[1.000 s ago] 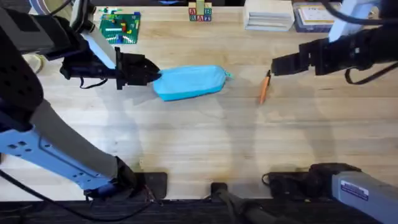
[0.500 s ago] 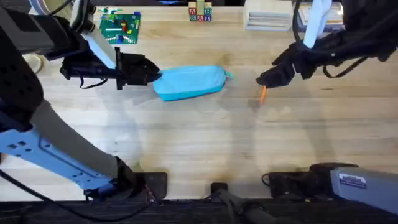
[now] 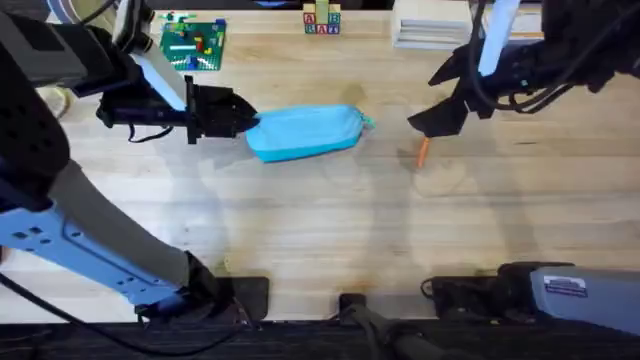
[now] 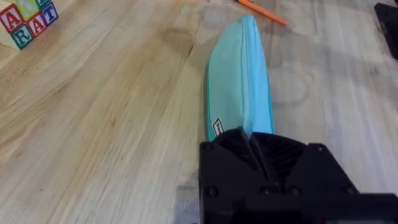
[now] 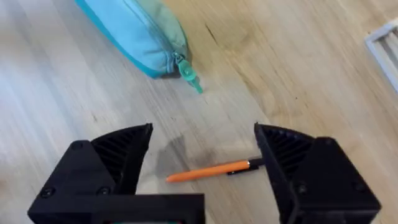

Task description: Unzip the bag, pick up the pens from the table one at a time and place them inside, then zip the bag closed.

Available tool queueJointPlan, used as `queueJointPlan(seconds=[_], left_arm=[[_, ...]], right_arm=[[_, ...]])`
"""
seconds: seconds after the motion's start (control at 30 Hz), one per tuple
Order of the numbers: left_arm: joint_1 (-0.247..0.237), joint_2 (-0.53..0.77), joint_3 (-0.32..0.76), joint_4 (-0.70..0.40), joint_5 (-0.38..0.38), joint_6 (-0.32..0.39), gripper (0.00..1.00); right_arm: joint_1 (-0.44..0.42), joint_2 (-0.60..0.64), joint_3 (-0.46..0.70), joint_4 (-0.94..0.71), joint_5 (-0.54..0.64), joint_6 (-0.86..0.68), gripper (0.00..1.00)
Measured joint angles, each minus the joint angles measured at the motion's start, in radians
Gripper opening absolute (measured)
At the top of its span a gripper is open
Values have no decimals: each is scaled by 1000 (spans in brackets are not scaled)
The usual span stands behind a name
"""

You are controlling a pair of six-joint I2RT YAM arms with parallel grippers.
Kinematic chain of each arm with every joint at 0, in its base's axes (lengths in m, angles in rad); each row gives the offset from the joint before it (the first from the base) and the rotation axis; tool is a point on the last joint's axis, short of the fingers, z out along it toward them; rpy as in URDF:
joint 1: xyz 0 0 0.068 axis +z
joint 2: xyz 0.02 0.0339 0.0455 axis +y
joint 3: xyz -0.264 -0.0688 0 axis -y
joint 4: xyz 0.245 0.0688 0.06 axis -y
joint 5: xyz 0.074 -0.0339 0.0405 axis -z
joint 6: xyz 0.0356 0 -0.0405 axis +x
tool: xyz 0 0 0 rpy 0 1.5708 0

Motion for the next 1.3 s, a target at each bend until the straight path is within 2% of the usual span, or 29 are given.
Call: queueJointPlan(seconds=[0.47,0.93,1.3], left_arm=[[0,0,0,0,0,0,42],[0,0,0,0,0,0,42],[0,0,0,0,0,0,42]], right_arm=[[0,148,0,13,-114,-136,997],[13,266,0,175,-194,-153,997],[74,283,2,209,-202,-211,987]])
